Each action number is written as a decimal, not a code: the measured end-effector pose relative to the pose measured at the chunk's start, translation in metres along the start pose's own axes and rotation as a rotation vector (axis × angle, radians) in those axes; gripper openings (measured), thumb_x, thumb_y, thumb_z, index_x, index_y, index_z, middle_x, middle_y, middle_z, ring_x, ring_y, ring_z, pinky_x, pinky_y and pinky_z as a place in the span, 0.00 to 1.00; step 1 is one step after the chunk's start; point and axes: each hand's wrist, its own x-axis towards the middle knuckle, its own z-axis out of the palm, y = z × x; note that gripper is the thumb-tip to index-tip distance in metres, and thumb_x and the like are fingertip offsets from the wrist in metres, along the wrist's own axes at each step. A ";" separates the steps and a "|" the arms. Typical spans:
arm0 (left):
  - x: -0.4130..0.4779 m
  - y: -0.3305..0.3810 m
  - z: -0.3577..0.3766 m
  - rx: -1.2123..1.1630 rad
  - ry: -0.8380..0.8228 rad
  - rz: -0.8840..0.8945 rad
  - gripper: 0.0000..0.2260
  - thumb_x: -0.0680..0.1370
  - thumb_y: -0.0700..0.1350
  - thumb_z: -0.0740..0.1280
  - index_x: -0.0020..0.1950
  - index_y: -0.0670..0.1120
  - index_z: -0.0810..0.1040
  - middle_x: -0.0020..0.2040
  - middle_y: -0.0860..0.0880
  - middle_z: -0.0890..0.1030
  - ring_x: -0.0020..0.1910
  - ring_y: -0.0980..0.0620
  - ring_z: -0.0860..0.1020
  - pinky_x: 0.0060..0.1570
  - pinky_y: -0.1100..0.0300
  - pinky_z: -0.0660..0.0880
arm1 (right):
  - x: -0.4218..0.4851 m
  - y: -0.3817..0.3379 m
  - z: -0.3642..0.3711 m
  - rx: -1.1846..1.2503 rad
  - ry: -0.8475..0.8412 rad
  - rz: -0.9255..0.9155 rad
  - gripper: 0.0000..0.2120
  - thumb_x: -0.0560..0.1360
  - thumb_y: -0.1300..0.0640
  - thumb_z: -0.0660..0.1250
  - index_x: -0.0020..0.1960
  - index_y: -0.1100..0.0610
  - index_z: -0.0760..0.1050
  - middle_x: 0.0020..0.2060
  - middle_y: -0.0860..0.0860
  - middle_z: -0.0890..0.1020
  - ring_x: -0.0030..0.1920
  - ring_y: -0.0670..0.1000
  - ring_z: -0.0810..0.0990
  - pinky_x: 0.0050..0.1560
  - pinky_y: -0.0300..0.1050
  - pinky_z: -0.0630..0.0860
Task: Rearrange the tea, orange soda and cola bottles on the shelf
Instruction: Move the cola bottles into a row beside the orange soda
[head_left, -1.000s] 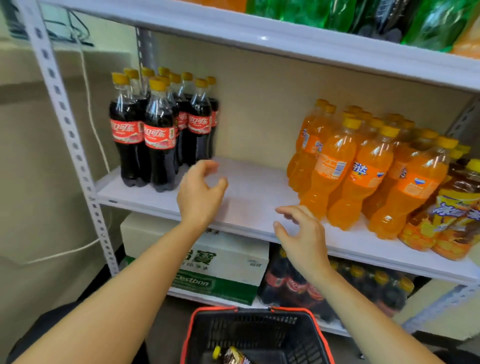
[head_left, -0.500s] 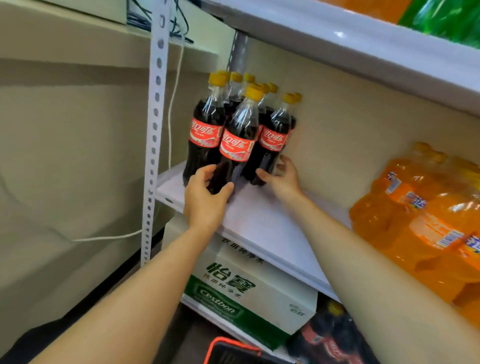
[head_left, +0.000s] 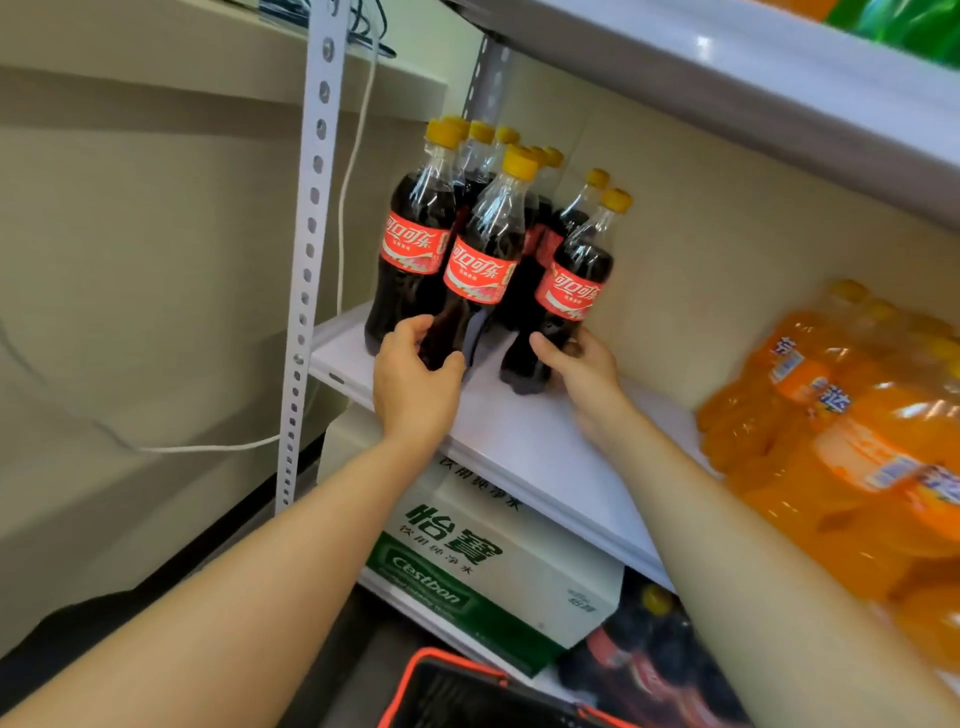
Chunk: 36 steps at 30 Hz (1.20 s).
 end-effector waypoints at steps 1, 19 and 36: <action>-0.003 0.003 0.000 -0.015 -0.012 -0.019 0.23 0.77 0.41 0.72 0.71 0.47 0.73 0.66 0.49 0.76 0.66 0.48 0.75 0.64 0.54 0.73 | -0.014 0.000 -0.007 0.041 -0.030 0.027 0.17 0.76 0.62 0.73 0.64 0.60 0.76 0.60 0.58 0.84 0.62 0.59 0.82 0.64 0.59 0.78; -0.120 0.072 0.009 -0.358 -0.985 -0.147 0.24 0.73 0.47 0.66 0.69 0.51 0.75 0.51 0.54 0.84 0.51 0.54 0.83 0.50 0.59 0.78 | -0.260 -0.003 -0.095 0.269 -0.262 0.233 0.21 0.73 0.53 0.73 0.64 0.57 0.78 0.52 0.53 0.86 0.53 0.52 0.85 0.50 0.44 0.81; -0.165 0.036 0.039 -0.182 -1.023 -0.101 0.19 0.72 0.49 0.78 0.62 0.52 0.81 0.52 0.51 0.85 0.52 0.50 0.85 0.46 0.58 0.82 | -0.307 0.051 -0.115 0.057 0.067 0.291 0.26 0.63 0.37 0.79 0.57 0.42 0.78 0.52 0.43 0.87 0.53 0.43 0.85 0.62 0.52 0.77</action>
